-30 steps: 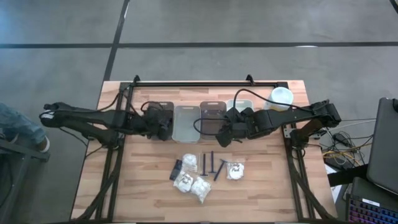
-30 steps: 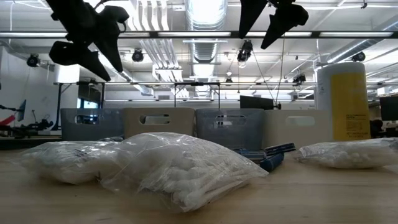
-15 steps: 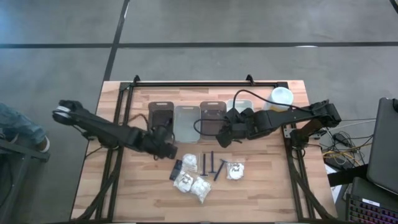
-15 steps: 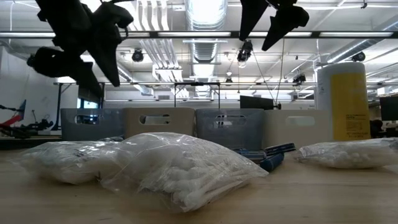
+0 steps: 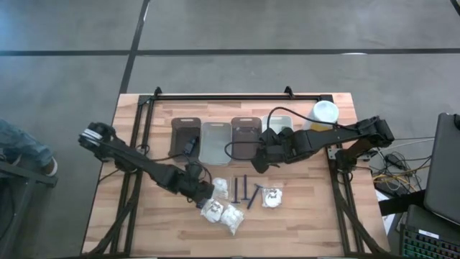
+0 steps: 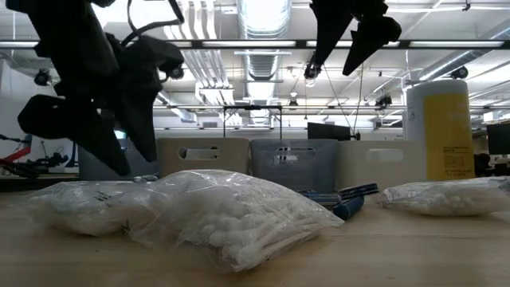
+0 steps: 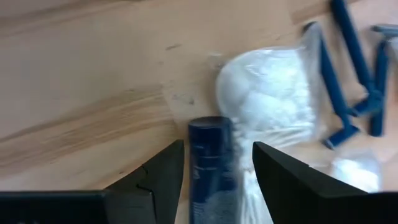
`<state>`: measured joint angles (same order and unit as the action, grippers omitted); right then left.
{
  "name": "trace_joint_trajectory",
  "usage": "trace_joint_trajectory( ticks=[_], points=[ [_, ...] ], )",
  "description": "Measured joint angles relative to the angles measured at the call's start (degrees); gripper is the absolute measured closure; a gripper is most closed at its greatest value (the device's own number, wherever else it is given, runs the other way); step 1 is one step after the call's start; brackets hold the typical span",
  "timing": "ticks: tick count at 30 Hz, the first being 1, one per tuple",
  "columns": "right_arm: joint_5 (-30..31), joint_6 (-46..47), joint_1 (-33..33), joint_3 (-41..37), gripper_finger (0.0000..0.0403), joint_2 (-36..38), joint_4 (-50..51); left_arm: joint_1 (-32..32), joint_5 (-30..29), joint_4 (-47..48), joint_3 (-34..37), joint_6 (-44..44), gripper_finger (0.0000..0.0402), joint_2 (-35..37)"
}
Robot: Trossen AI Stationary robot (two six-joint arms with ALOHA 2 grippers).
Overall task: Pick & Place Travel size toiletries
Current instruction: Put the blue shave cream into the left black bin
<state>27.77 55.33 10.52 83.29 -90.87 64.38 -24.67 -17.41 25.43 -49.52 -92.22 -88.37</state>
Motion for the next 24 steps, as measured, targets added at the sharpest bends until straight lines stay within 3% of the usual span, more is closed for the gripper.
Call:
trace_joint_trajectory(
  ticks=[20,24],
  points=[
    [-0.81,-0.47,0.62,0.07,0.0039,0.02,0.15,-0.35,0.90,-2.09,-0.33,1.12,0.0207,-7.74],
    [-0.81,-0.45,0.62,0.07,0.0039,0.02,0.14,-0.31,1.56,-1.49,-0.31,2.46,0.0223,-7.40]
  ],
)
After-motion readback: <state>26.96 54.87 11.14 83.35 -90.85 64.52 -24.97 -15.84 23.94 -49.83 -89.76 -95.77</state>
